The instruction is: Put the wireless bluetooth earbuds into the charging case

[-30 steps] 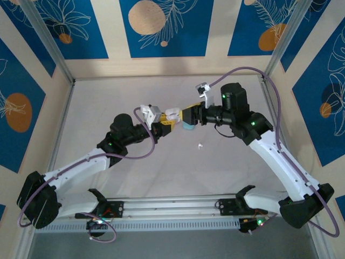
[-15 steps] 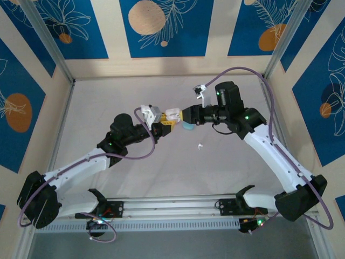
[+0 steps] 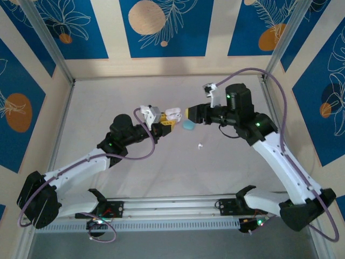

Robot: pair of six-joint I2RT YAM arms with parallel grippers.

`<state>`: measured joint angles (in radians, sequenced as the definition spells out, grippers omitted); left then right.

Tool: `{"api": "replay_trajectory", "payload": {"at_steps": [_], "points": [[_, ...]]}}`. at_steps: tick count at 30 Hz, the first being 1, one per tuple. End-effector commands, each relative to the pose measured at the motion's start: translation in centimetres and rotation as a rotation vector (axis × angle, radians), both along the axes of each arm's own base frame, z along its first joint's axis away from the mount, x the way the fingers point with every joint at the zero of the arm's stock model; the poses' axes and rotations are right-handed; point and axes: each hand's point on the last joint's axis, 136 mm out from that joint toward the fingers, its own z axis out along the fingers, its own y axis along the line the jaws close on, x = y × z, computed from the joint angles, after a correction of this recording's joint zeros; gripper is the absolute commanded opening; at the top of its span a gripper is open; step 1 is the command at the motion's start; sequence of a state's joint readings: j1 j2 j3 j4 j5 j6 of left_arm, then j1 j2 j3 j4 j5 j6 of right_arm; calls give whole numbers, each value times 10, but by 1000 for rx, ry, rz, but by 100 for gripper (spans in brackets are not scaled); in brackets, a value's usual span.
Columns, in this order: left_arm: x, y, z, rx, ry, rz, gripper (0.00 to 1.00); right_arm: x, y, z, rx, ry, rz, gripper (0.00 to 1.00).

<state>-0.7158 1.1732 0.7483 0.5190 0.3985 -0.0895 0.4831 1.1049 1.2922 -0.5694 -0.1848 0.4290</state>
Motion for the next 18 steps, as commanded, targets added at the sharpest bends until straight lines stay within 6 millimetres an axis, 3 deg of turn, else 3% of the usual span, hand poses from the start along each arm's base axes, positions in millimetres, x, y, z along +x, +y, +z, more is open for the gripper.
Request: {"api": "replay_trajectory", "payload": {"at_steps": [1, 5, 8, 14, 18], "points": [[-6, 2, 11, -17, -79, 2, 24, 17, -40, -8, -34, 19, -231, 52], [-4, 5, 13, -10, -103, 20, 24, 30, -97, -56, -37, 281, -482, 58], [-4, 6, 12, -18, -106, 25, 24, 27, -115, -90, -6, 474, -524, 59], [-4, 6, 10, -23, -102, 29, 24, 18, -121, -149, -46, 706, -507, 58], [-4, 7, 13, -29, -106, 34, 24, 16, -119, -176, -95, 790, -483, 57]]}}
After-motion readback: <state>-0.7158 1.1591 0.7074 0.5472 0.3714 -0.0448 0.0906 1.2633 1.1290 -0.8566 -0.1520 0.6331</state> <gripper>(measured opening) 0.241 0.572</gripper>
